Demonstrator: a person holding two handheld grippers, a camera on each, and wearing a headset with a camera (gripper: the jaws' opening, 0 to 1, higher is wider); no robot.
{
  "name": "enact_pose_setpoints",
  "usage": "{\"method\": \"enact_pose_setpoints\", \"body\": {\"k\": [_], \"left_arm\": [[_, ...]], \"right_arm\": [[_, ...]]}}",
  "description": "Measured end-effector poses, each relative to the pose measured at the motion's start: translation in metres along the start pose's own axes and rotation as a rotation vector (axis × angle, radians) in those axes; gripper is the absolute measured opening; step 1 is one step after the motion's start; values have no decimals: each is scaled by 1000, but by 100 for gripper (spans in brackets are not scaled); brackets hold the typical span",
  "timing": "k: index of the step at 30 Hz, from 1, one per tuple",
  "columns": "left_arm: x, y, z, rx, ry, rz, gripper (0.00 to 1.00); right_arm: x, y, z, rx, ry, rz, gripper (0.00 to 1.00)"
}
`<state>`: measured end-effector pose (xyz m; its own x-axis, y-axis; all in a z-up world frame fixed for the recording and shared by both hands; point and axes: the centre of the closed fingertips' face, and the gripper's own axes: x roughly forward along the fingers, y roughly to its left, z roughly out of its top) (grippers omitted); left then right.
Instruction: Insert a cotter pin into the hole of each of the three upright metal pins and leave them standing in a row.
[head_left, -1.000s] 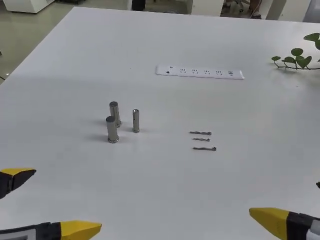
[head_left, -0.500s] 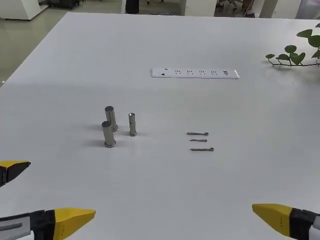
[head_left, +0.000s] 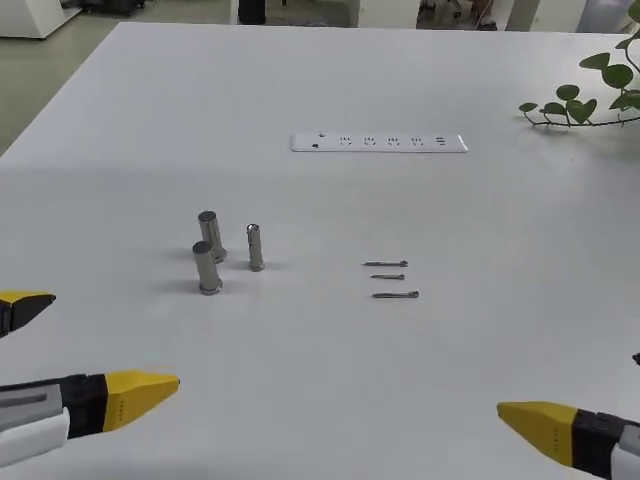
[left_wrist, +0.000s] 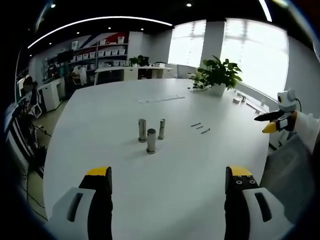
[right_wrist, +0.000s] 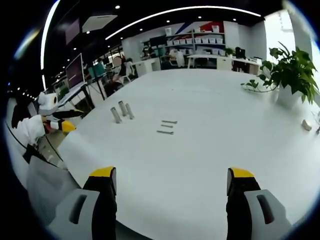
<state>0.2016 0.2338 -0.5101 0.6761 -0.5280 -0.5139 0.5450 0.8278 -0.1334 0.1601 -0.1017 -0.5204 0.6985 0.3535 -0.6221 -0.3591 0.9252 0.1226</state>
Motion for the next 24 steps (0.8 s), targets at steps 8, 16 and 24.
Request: {"method": "enact_pose_setpoints", "body": {"k": [8, 16, 24], "left_arm": [[18, 10, 15, -13, -31, -13, 91], [36, 21, 31, -31, -81, -11, 83], [50, 28, 31, -29, -75, -19, 83]], "right_arm": [[0, 2, 0, 1, 6, 0, 89], [-1, 3, 1, -7, 12, -5, 89], [-2, 3, -1, -2, 16, -12, 89]]}}
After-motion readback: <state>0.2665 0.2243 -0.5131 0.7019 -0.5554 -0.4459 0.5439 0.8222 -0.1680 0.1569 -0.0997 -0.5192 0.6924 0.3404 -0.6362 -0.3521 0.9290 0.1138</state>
